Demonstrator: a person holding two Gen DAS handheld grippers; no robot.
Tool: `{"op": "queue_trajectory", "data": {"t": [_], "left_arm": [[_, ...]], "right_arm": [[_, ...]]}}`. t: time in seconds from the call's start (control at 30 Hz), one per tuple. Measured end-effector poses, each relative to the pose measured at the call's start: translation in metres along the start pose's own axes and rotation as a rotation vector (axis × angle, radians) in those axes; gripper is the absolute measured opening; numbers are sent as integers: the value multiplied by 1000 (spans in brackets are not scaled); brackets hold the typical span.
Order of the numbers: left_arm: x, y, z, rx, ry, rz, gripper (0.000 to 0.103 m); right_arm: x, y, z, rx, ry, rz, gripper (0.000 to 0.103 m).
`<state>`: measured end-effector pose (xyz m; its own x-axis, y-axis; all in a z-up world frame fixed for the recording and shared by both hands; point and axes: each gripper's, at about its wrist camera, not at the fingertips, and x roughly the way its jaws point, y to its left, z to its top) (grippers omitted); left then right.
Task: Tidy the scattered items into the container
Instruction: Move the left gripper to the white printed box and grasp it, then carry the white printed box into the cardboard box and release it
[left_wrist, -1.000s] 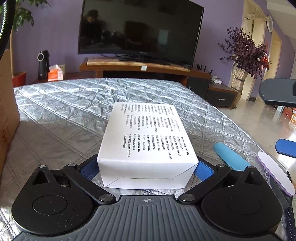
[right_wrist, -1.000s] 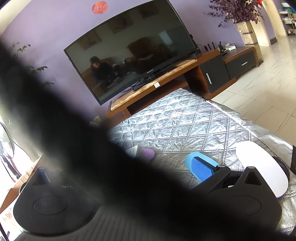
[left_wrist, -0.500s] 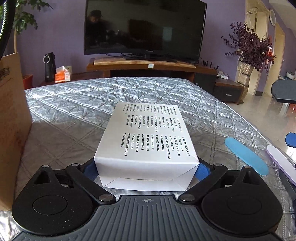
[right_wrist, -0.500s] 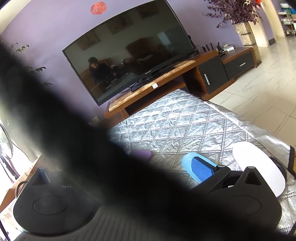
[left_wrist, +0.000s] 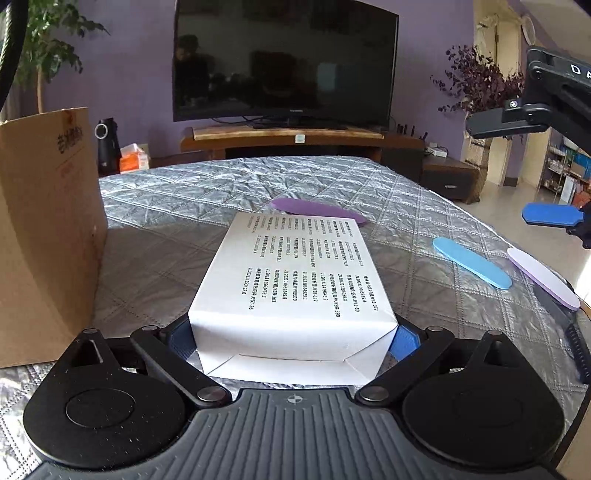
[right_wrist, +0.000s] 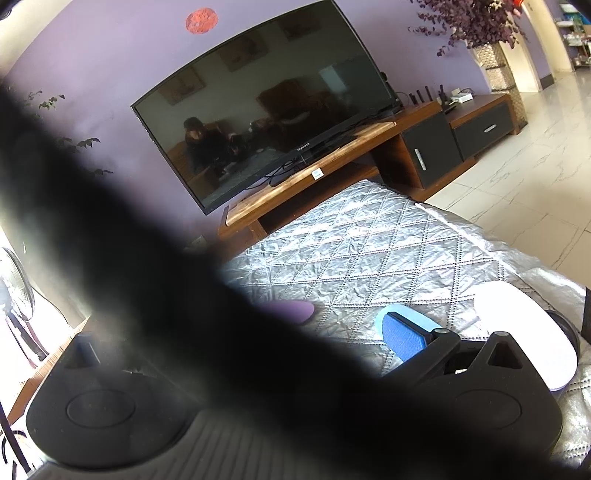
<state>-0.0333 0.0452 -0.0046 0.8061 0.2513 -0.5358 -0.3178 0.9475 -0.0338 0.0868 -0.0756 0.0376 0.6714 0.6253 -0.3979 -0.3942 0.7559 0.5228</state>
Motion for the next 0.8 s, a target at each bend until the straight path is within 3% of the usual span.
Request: {"op": "queue_trajectory", "data": {"t": [0.3,0.47,0.8], "left_arm": [[12,2,5,-31,34,-11,103],[23,-1,7,-6,111,10,103],[28,-4,5,26,135,-13,99]], "right_arm": [[0,-1,0,-3,6,-2,102],[2,2,0,-17,14,-6,102],[1,2,-1,-28,17,-15,102]]}}
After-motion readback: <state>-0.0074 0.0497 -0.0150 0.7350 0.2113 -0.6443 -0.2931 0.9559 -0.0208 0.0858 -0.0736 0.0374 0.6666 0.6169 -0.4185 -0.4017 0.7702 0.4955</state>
